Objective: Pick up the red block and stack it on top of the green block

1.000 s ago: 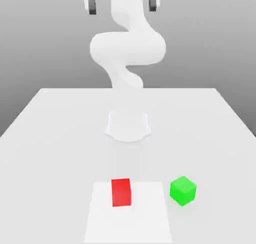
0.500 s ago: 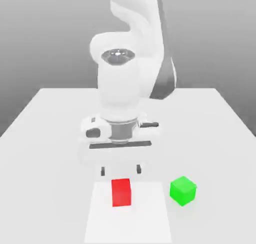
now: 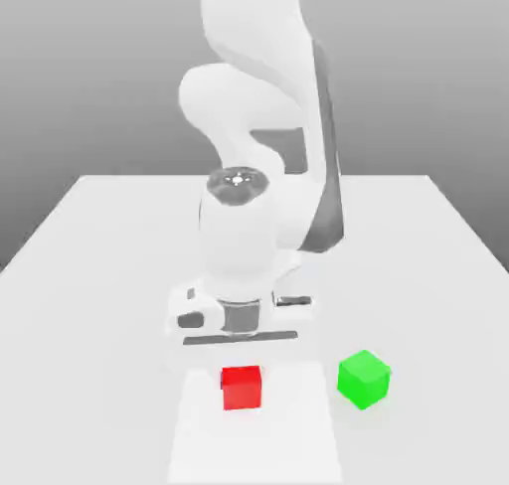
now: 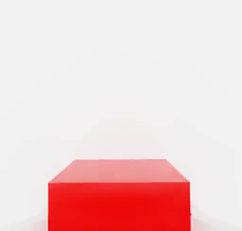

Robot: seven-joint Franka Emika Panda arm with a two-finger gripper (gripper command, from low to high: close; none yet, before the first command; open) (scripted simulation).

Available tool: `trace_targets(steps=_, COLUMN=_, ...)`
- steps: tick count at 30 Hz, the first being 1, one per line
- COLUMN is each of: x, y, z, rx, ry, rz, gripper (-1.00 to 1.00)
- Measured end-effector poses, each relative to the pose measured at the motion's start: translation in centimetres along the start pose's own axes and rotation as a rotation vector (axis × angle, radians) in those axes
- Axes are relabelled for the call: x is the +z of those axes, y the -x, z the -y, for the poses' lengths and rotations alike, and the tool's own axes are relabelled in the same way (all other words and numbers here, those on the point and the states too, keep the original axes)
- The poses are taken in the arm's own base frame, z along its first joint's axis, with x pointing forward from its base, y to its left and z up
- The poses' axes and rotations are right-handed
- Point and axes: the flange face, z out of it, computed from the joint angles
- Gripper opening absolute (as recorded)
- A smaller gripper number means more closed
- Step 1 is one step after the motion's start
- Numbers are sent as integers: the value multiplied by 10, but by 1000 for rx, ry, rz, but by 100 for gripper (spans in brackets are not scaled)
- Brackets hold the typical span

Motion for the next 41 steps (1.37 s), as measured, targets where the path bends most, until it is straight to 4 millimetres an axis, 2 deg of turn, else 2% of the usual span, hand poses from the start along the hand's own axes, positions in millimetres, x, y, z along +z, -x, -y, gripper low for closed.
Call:
trace_targets(steps=7, x=-49, y=1, z=-1, rx=-24, ry=0, rz=3, gripper=-100)
trace_targets(steps=11, x=-62, y=38, z=45, rx=-349, ry=-2, rz=6, gripper=-100)
trace_targets(steps=19, x=-84, y=109, z=106, rx=-983, ry=-2, rz=6, gripper=-100)
trace_targets(steps=20, x=-85, y=118, z=111, rx=-1052, ry=-2, rz=5, gripper=-100)
trace_targets(steps=22, x=-75, y=125, z=117, rx=-1107, ry=-3, rz=5, gripper=-100)
trace_targets(steps=27, x=-29, y=127, z=118, rx=-1122, ry=-2, rz=5, gripper=-100)
trace_targets(steps=28, x=-24, y=127, z=117, rx=-1123, ry=-1, rz=5, gripper=100)
trace_targets(steps=35, x=-25, y=127, z=118, rx=-1123, ry=-3, rz=4, gripper=100)
trace_targets(steps=41, x=-77, y=127, z=118, rx=-1124, ry=-3, rz=3, gripper=100)
